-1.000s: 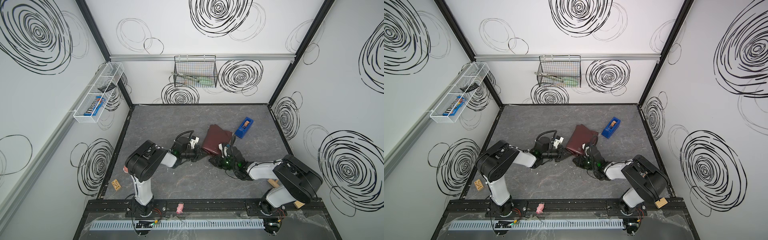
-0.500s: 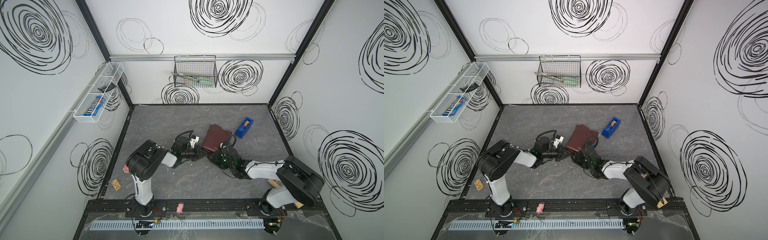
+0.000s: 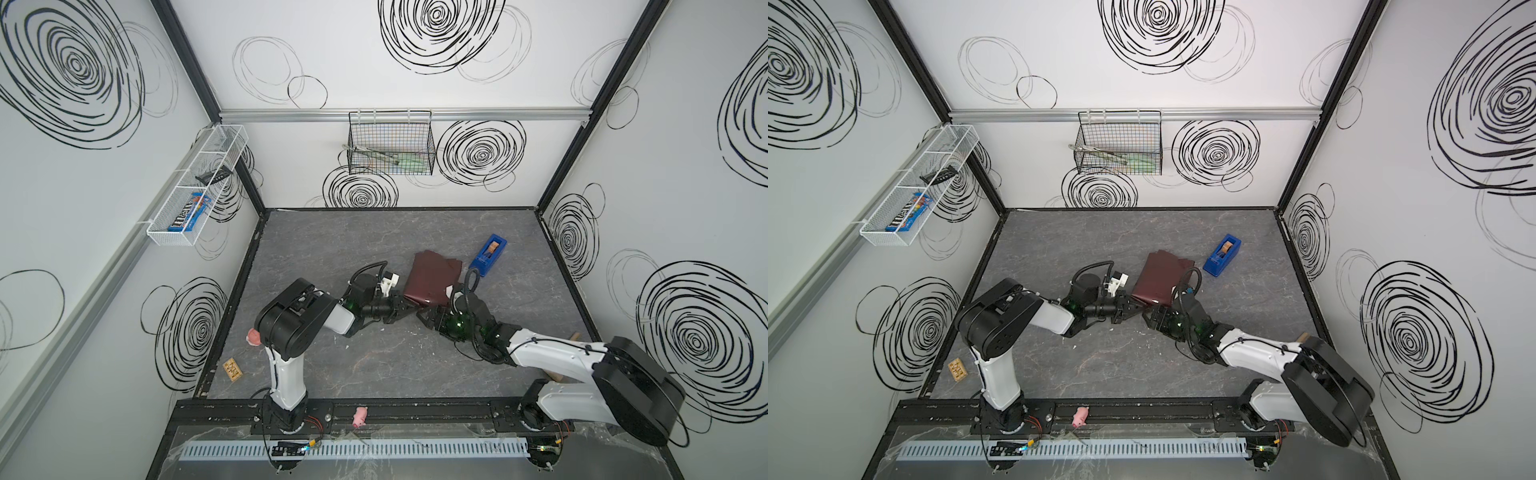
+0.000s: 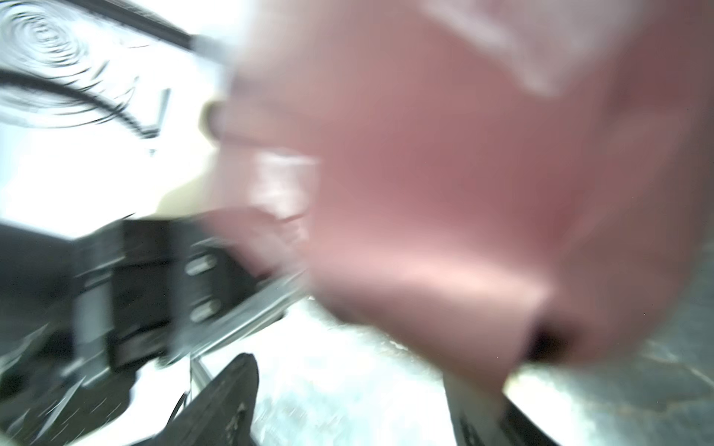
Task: Wrap a gift box in wrapping paper
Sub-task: Wrap the gift box with the wrapping paper.
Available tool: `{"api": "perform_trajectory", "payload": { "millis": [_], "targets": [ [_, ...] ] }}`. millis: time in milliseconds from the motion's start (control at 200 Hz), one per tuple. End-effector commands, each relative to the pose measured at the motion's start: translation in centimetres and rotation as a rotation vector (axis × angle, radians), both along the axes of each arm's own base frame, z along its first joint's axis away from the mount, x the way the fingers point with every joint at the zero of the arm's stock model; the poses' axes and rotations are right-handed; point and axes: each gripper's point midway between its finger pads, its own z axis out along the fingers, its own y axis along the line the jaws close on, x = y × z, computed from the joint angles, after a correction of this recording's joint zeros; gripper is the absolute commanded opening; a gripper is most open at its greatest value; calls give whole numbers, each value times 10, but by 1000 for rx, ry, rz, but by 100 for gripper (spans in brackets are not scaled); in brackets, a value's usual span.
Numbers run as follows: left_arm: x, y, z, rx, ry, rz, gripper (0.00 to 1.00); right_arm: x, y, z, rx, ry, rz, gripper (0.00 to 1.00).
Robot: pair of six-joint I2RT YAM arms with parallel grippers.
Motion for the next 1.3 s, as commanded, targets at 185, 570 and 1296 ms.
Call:
{"api": "perform_trajectory", "payload": {
  "millis": [185, 570, 1296],
  "targets": [
    [6, -7, 16, -44, -59, -13, 0, -21, -22, 20, -2, -119, 117, 77],
    [9, -9, 17, -40, -63, -15, 0, -5, 9, 40, 94, -266, 301, 0],
    [11, -8, 16, -38, -63, -15, 0, 37, 0, 0, -49, -289, 45, 0]
  ]
}}
